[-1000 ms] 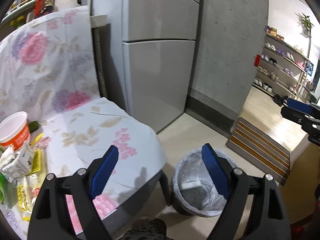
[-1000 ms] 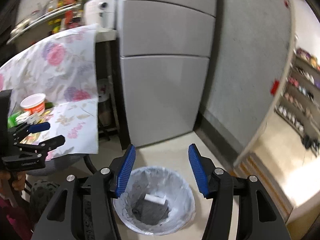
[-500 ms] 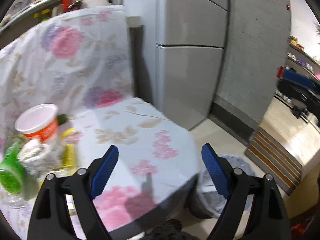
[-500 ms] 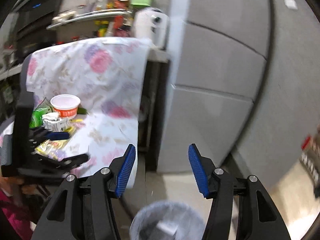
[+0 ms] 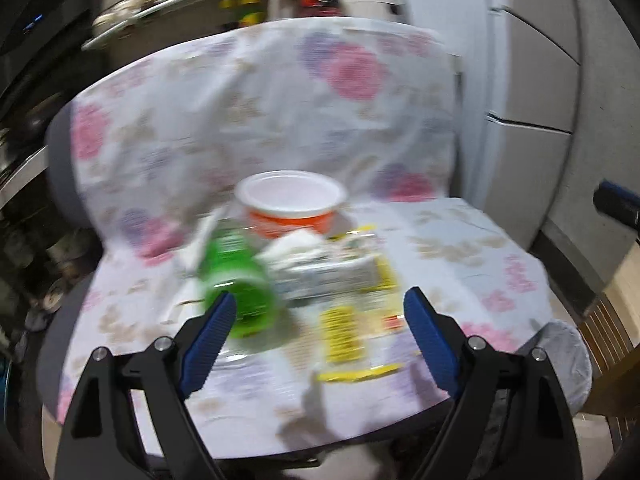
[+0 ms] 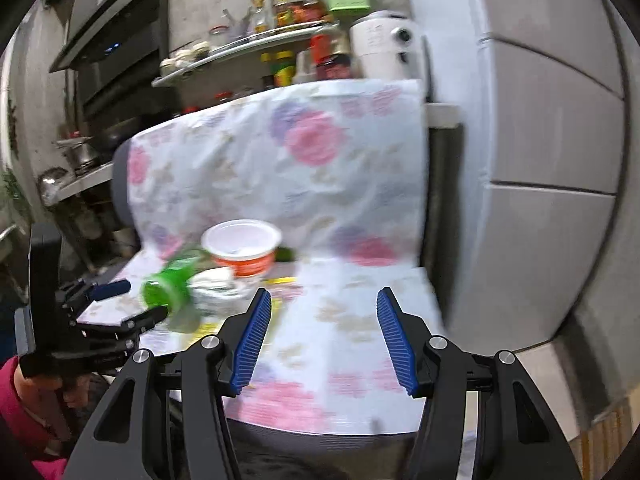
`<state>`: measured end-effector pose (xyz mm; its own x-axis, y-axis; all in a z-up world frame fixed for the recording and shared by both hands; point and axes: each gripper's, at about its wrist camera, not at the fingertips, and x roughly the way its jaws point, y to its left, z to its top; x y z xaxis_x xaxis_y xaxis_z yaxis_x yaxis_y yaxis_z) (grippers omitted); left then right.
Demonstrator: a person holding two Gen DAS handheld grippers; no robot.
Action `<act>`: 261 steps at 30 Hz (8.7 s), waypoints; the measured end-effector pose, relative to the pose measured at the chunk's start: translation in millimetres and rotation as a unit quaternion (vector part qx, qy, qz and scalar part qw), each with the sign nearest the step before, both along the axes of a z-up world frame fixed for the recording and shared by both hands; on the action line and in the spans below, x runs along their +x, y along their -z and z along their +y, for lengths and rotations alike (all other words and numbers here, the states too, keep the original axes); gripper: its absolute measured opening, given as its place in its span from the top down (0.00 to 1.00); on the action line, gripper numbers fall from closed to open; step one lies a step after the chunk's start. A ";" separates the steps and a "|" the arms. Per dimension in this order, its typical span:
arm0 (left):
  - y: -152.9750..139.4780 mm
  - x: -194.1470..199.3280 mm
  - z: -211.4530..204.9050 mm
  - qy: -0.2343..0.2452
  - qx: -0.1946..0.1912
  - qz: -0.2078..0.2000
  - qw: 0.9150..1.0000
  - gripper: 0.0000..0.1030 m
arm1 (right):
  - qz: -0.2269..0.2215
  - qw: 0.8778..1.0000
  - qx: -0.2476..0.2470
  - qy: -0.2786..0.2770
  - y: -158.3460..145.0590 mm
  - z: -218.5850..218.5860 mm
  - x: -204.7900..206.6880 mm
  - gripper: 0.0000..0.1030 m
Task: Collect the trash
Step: 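Move both grippers back toward the chair, then grasp the green tea bottle with the left gripper and lift it, then grasp the white milk carton with the right gripper while the left gripper holds the bottle, then carry bottle and carton to the bin and open the left gripper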
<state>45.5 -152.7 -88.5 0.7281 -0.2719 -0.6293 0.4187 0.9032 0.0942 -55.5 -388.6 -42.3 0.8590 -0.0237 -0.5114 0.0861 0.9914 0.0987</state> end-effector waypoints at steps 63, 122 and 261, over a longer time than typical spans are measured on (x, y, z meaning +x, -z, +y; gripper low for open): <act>49.3 106.8 22.3 -0.096 -0.007 0.098 0.990 0.08 | 0.093 0.995 0.029 0.021 87.7 48.5 90.0 0.29; -12.9 75.0 95.5 -0.006 -0.078 0.065 0.995 0.42 | 0.095 0.995 -0.016 -0.011 84.5 110.2 116.7 0.15; 68.7 -146.9 -285.0 0.392 -0.062 0.088 0.914 0.41 | 0.079 0.927 0.009 0.368 128.3 -149.3 -216.8 0.25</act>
<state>-101.5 -437.7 -157.3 0.1692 -0.7431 -0.6475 0.9403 0.3185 -0.1198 -272.3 -537.9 -170.5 0.5284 -0.5624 -0.6359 0.7524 0.6572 0.0439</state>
